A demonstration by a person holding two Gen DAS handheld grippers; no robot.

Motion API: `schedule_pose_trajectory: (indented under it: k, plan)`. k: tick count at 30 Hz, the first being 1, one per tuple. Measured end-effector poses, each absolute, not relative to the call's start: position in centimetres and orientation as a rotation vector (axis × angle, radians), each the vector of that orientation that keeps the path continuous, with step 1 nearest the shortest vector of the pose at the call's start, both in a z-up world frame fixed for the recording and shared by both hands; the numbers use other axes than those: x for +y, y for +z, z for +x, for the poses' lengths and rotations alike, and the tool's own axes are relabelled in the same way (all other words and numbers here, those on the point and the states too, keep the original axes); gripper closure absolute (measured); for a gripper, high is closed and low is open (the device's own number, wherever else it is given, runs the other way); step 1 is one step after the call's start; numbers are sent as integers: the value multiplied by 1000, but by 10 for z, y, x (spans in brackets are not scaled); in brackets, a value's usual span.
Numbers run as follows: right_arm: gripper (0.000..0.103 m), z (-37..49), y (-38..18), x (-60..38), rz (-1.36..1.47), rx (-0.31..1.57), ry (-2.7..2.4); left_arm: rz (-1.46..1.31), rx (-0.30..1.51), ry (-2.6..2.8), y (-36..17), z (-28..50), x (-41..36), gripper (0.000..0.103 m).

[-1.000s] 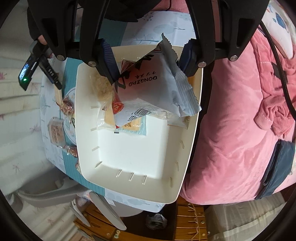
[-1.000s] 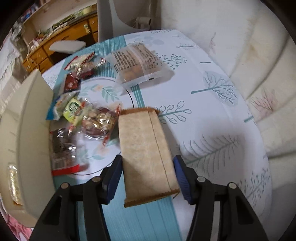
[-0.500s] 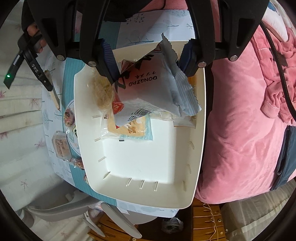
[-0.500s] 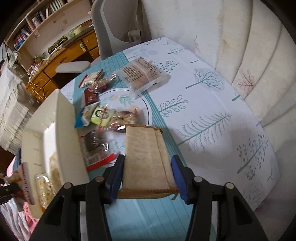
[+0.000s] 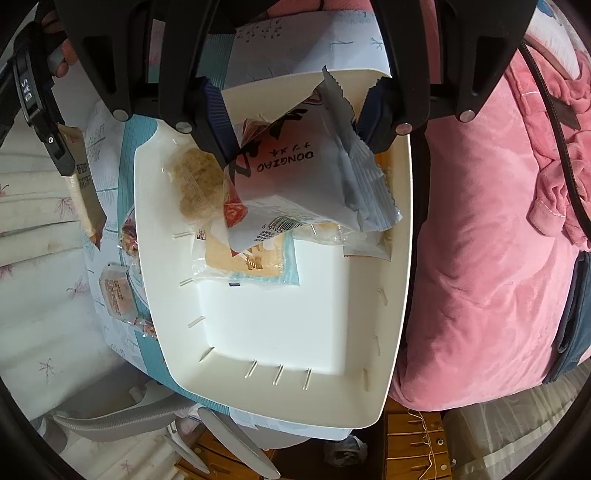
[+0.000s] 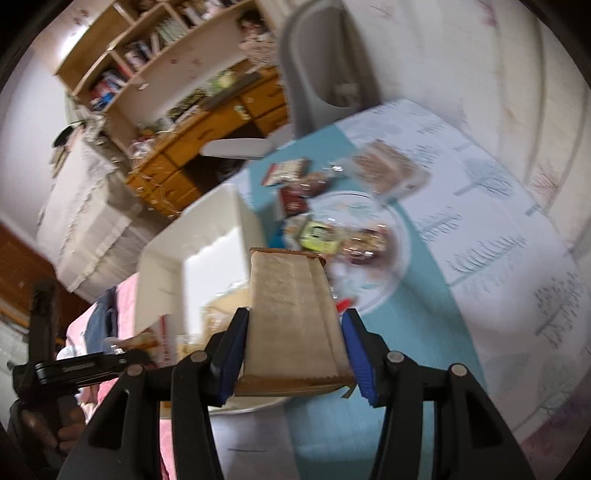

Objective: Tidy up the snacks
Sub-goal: 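Carry DONGZAO bag into the white tray with left tool while right tool carries wafer there, then open both tools to drop DONGZAO bag and wafer into the tray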

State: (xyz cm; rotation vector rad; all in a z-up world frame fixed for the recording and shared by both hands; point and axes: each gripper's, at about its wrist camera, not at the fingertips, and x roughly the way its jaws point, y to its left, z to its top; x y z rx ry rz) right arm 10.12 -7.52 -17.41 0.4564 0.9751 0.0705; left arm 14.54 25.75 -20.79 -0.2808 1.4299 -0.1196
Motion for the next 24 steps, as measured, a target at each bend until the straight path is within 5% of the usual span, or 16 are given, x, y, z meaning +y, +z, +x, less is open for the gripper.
schedule_pose_trajectory:
  k: [19, 24]
  plan:
    - [51, 128, -177, 19, 347, 946, 364, -346, 1312, -93, -202, 127, 277, 44]
    - [45, 137, -185, 30, 298, 970, 369, -353, 1323, -58, -204, 120, 276, 35]
